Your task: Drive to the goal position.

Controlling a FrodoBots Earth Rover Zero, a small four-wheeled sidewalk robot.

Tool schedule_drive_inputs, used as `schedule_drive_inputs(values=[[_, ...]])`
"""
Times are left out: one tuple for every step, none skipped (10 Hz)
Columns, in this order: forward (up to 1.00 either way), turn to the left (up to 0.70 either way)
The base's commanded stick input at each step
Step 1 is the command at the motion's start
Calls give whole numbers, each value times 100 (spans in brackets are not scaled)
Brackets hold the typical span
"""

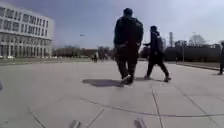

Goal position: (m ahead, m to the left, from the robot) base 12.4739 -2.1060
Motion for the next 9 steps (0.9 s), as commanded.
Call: schedule_drive_inputs(values=[[85,-33],[85,-23],[85,-4],[85,1],[85,1],[85,1],[85,1],[85,1],[85,1]])
